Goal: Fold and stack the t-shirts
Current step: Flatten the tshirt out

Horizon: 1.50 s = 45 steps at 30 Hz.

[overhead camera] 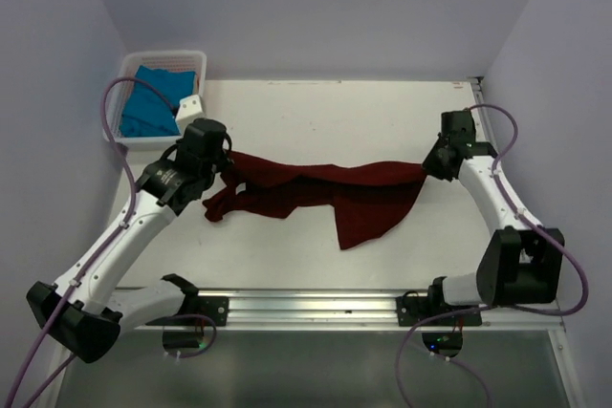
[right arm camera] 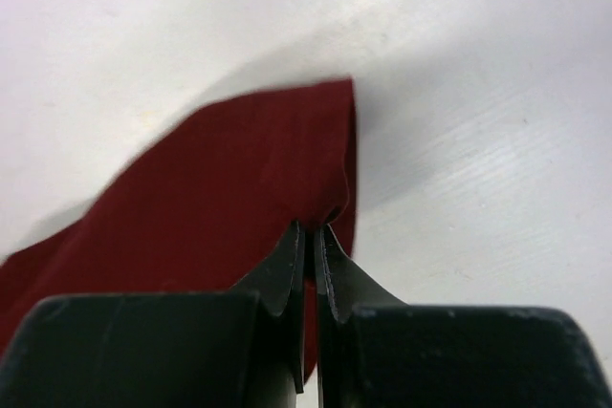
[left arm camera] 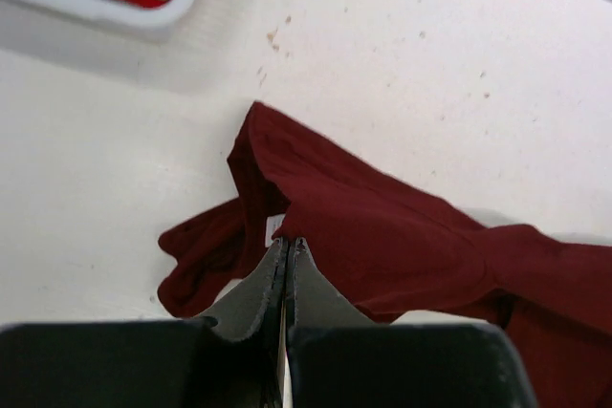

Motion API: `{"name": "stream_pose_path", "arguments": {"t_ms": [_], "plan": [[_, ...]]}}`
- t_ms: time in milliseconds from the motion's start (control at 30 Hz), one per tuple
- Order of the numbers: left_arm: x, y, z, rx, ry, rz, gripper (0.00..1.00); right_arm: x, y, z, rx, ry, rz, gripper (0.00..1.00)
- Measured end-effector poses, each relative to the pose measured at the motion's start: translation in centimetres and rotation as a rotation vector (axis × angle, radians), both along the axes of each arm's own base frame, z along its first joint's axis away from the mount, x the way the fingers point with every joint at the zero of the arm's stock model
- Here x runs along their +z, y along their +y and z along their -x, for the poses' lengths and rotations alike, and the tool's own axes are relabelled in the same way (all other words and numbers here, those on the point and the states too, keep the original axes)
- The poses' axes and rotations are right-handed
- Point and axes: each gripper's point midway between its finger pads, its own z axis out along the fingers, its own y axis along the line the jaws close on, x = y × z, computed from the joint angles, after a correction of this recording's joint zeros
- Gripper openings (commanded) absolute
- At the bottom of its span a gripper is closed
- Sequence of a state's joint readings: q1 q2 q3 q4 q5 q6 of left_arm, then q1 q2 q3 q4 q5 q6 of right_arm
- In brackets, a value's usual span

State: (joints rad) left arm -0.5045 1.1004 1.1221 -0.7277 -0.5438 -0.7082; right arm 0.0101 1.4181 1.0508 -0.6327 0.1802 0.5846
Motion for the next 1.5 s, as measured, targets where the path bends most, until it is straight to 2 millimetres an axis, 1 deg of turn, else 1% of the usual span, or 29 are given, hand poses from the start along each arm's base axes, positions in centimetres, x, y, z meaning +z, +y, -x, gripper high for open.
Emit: {"name": "stream_pose_path", "arguments": {"t_ms": [33,100,167,233,300,333,367,467,533,633,667,700,733,833,900,933,967,1000,1033,1067,1133,1167,1200,1267,1333,1400,1433,1467,1500], "plan": [[1.1,0.1,-0.2,-0.005,-0.03,-0.007,0.0,1.1,0.3,-0.2,0.017,-0.036,-0.012,0.0],[3.5,0.3,-0.6,-0.025,-0.095,-0.022,0.0,4.8,0.9,-0.8,0.06,-0.153,-0.031,0.0],[6.1,0.4,-0.8,-0.046,-0.168,-0.028,0.0,9.8,1.5,-1.4,0.099,-0.301,-0.048,0.0],[8.6,0.5,-0.8,-0.069,-0.24,-0.031,0.0,15.5,2.1,-1.7,0.136,-0.471,-0.059,0.0],[11.8,0.6,-0.5,-0.102,-0.333,-0.029,0.0,20.7,2.8,-1.1,0.175,-0.636,-0.072,0.0],[13.3,0.6,-0.2,-0.12,-0.376,-0.023,0.0,23.0,3.1,-0.4,0.194,-0.709,-0.077,0.0],[14.5,0.6,0.1,-0.133,-0.412,-0.018,0.0,24.6,3.4,0.2,0.21,-0.759,-0.079,0.0],[19.2,0.7,1.9,-0.196,-0.543,0.011,0.0,30.0,4.3,3.1,0.282,-0.929,-0.079,0.0],[22.5,0.7,3.7,-0.248,-0.64,0.04,0.0,33.5,4.9,5.5,0.336,-1.039,-0.064,0.0],[27.3,1.1,7.5,-0.325,-0.795,0.093,0.0,38.1,5.3,9.8,0.389,-1.202,-0.024,0.0],[28.8,1.3,8.9,-0.353,-0.844,0.109,0.0,39.7,5.4,11.6,0.402,-1.262,-0.006,0.0],[31.1,1.6,11.3,-0.393,-0.92,0.137,0.0,41.1,5.4,13.4,0.408,-1.317,0.014,0.0],[31.7,1.8,12.0,-0.402,-0.943,0.144,0.0,42.7,5.3,15.3,0.412,-1.375,0.033,0.0],[36.5,3.2,16.3,-0.43,-1.105,0.146,0.0,47.8,5.0,20.5,0.409,-1.534,0.092,0.0],[38.6,4.1,17.9,-0.404,-1.182,0.104,0.0,50.1,4.6,22.2,0.389,-1.599,0.119,0.0],[39.2,4.4,18.3,-0.391,-1.202,0.077,0.0,50.7,4.4,22.3,0.374,-1.607,0.129,0.0],[39.4,4.5,18.2,-0.38,-1.209,0.051,0.0,50.9,4.2,21.6,0.361,-1.6,0.132,0.0],[39.5,4.4,17.7,-0.378,-1.206,0.035,0.0,50.9,4.0,20.5,0.35,-1.579,0.132,0.0],[39.5,4.3,16.9,-0.376,-1.194,0.021,0.0,50.7,3.8,18.7,0.34,-1.546,0.13,0.0],[39.2,4.0,15.5,-0.375,-1.168,0.006,0.0,50.2,3.7,16.4,0.333,-1.503,0.125,0.0],[38.6,3.3,11.6,-0.369,-1.102,-0.023,0.0,48.3,3.4,10.7,0.314,-1.387,0.11,0.0],[37.9,2.7,8.9,-0.369,-1.054,-0.038,0.0,46.8,3.3,7.5,0.309,-1.318,0.102,0.0],[37.0,2.1,6.1,-0.371,-1.0,-0.054,0.0,44.9,3.1,4.3,0.3,-1.244,0.094,0.0],[34.7,0.8,0.0,-0.375,-0.885,-0.088,0.0,41.3,2.9,-1.0,0.29,-1.119,0.08,0.0],[32.4,-0.4,-5.1,-0.38,-0.787,-0.115,0.0,36.9,2.8,-5.8,0.282,-0.989,0.064,0.0],[29.4,-1.5,-9.8,-0.393,-0.683,-0.137,0.0,33.7,2.8,-8.4,0.282,-0.9,0.05,0.0],[28.0,-1.9,-11.2,-0.401,-0.638,-0.142,0.0,32.5,2.9,-8.9,0.282,-0.866,0.044,0.0],[26.9,-2.2,-12.0,-0.411,-0.604,-0.143,0.0,31.9,2.9,-9.0,0.286,-0.847,0.039,0.0],[25.9,-2.4,-12.0,-0.425,-0.571,-0.141,0.0,32.1,3.1,-8.6,0.297,-0.851,0.033,0.0]]}}
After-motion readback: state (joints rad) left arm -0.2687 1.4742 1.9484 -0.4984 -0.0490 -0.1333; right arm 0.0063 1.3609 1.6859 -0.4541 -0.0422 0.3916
